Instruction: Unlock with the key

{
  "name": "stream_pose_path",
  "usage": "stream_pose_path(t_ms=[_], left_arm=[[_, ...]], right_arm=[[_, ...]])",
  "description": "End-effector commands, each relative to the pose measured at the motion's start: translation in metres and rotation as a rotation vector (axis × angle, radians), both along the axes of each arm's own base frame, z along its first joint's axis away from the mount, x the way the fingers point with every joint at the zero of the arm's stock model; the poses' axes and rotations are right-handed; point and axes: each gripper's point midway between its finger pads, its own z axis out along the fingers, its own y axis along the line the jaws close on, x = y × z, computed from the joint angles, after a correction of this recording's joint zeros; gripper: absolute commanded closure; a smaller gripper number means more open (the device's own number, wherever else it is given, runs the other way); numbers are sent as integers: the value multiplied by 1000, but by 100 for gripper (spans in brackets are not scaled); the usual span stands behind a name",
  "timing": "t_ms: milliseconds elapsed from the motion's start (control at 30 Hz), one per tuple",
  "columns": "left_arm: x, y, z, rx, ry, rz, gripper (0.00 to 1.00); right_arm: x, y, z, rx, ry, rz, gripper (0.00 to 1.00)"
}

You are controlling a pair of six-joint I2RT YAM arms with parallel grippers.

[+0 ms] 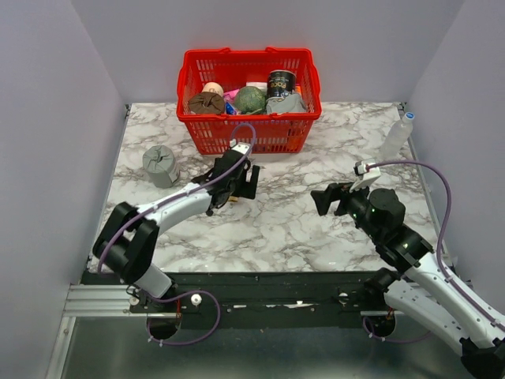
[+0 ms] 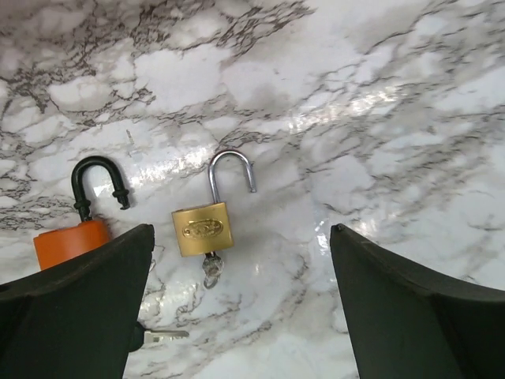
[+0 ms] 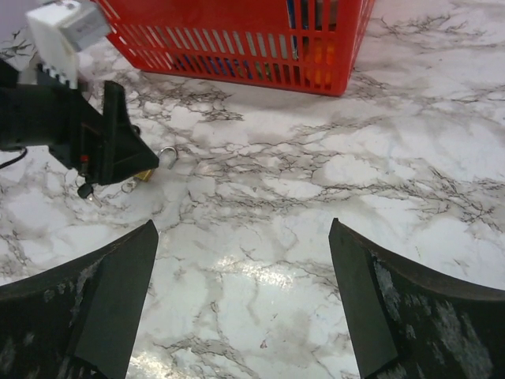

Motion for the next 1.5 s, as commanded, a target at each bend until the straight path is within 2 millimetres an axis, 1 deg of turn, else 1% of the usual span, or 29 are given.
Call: stream_pose_path(t_ms=[0,33,67,100,167,200,267,300,400,433,467,500,567,600,667,700,767,800,833,967,1100,1200,1467], left_arm=[[2,-6,64,-118,-240,-65,1],[-1,-2,65,-133,-240,-47,1],[3,6,71,-151,-248,-18,1],[2,8,82,-198,-256,-18,1],[0,15,89,-259,-252,7,1],[1,24,102,-289,-275,23,1],[1,34,115,-314,-306,48,1],[0,44,130,-334,-342,68,1],[-5,62,146,-380,-355,99,1],[-9,71,158,-403,-374,98,1],[-12,75,165,-416,-387,94,1],[-19,81,179,-431,-424,90,1],[-29,88,185,-413,-437,77,1],[-36,91,195,-411,-463,72,1],[-47,96,197,-375,-471,52,1],[-54,100,207,-380,-503,56,1],[-62,105,207,-359,-516,56,1],[-68,109,212,-360,-542,60,1],[-70,112,210,-354,-542,71,1],[-78,119,215,-351,-579,87,1],[-80,122,218,-354,-591,100,1],[-77,126,213,-340,-583,127,1],[-75,125,209,-340,-565,131,1]], right_arm=[[4,-2,-3,18,8,-30,0],[4,-2,-4,20,9,-29,0],[5,-1,-4,22,12,-28,0],[5,-1,-5,23,12,-28,0],[6,1,-6,28,20,-24,0],[6,1,-6,33,22,-27,0],[7,1,-5,39,22,-23,0],[7,0,-5,43,24,-28,0],[7,-2,-4,54,22,-34,0],[7,-3,-3,58,19,-38,0],[6,-4,-3,60,17,-39,0],[6,-6,1,67,6,-46,0],[6,-9,5,70,-6,-54,0],[6,-10,8,71,-13,-59,0],[5,-13,12,75,-22,-70,0],[5,-14,14,77,-26,-76,0],[5,-17,17,79,-36,-88,0],[5,-18,16,75,-36,-92,0],[6,-20,16,73,-36,-99,0],[7,-21,17,67,-41,-106,0],[7,-20,18,65,-40,-104,0],[8,-20,17,63,-36,-108,0],[8,-21,16,62,-36,-112,0]])
